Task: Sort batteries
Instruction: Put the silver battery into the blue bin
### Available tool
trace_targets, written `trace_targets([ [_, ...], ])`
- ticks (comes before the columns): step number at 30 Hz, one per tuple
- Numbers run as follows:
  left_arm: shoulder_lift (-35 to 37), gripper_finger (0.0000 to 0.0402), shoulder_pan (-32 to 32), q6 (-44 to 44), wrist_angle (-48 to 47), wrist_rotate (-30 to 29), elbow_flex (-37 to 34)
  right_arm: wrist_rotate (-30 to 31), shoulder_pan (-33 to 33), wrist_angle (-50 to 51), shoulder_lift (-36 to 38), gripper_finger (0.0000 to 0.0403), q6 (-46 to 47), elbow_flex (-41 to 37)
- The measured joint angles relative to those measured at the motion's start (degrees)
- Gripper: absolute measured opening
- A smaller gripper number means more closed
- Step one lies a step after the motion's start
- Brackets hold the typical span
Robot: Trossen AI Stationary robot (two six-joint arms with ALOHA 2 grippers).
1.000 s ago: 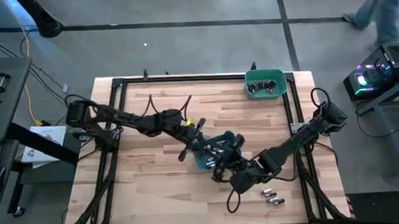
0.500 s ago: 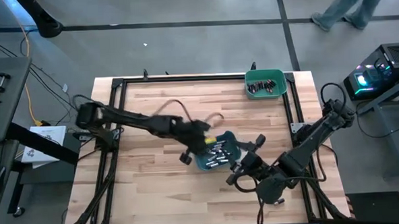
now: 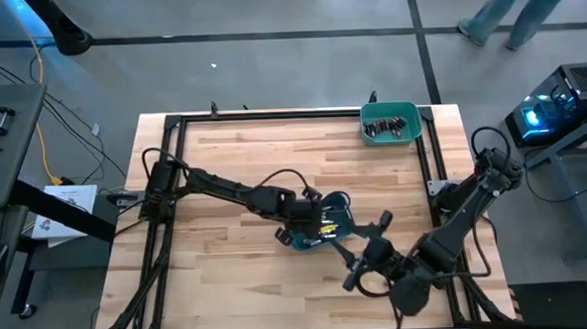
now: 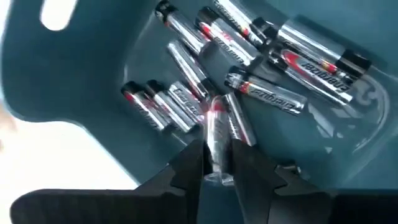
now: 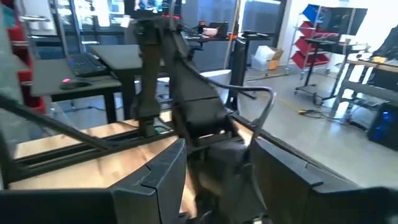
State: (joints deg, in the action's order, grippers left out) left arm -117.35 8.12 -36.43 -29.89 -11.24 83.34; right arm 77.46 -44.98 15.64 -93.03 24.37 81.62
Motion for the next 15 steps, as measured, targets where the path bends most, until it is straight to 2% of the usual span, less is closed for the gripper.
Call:
trace_targets([
  [6,-0.05,0.0087,-0.71,-0.91,0.29,0.40,-0.05,-0.05,-2.27,0.00,0.00,0.0176,2.69,0.00],
  [11,0.92,0.0112,-1.96,1.12,-0.31,1.08,-0.14,-0.14,-4.54,0.09,0.00,0.0176,6.15,0.00],
  [13,3.16,0.0120,-2.71,3.84,-0.24,2.14,-0.16,-1.74,-6.04,0.72,0.03,0.0176,9.17,0.00],
  [15,6.10,0.0123,-3.61,7.02,0.59,5.33,-0.12,-5.10,-7.63,3.78,0.15,0.0176,16.37,0.02],
])
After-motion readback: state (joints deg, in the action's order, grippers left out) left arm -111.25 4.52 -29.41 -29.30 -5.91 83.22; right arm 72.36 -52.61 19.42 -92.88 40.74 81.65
